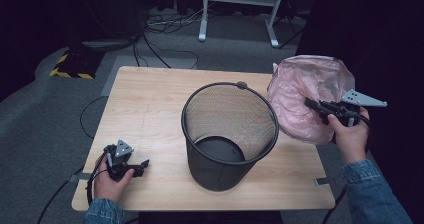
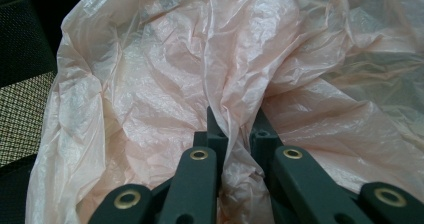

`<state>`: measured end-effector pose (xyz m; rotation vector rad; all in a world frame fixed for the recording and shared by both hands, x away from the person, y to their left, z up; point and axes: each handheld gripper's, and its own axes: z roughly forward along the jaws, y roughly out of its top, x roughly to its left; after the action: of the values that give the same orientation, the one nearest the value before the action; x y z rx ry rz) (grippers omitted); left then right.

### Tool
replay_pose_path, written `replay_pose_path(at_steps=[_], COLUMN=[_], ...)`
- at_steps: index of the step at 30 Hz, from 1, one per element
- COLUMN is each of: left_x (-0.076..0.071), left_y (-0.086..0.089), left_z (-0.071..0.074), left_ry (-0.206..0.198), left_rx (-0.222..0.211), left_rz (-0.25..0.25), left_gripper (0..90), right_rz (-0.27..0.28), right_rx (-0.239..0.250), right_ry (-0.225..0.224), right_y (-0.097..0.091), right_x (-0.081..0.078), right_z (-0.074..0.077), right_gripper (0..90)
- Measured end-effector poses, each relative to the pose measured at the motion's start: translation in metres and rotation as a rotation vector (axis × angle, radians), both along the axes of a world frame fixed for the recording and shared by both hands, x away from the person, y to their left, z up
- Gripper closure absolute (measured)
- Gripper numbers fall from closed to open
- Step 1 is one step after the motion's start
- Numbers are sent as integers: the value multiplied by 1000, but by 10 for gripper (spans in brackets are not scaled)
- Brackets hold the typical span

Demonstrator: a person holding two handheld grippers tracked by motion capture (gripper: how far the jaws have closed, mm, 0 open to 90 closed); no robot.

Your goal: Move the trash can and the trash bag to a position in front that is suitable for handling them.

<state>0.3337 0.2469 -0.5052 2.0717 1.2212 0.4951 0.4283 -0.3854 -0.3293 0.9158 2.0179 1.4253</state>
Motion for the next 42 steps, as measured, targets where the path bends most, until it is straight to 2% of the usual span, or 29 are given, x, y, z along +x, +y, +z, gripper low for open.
replay_pose_path(at_steps=[13,16,21,30,42], left_x=[2,2,2,2,2], left_y=[0,0,0,0,0], left_z=[0,0,0,0,0], left_ry=[0,0,1,0,0], left_rx=[3,3,3,3,3], left_rz=[4,4,4,4,4], left_gripper=[162,162,162,162,162], right_rz=[34,42,56,74,121], right_rx=[-1,13,10,-1,-5], right_ry=[-34,-36,-40,-63,-61], right_y=[11,12,15,21,27], right_x=[9,9,11,8,8], right_z=[31,38,49,68,87], right_gripper=[849,849,849,849,849])
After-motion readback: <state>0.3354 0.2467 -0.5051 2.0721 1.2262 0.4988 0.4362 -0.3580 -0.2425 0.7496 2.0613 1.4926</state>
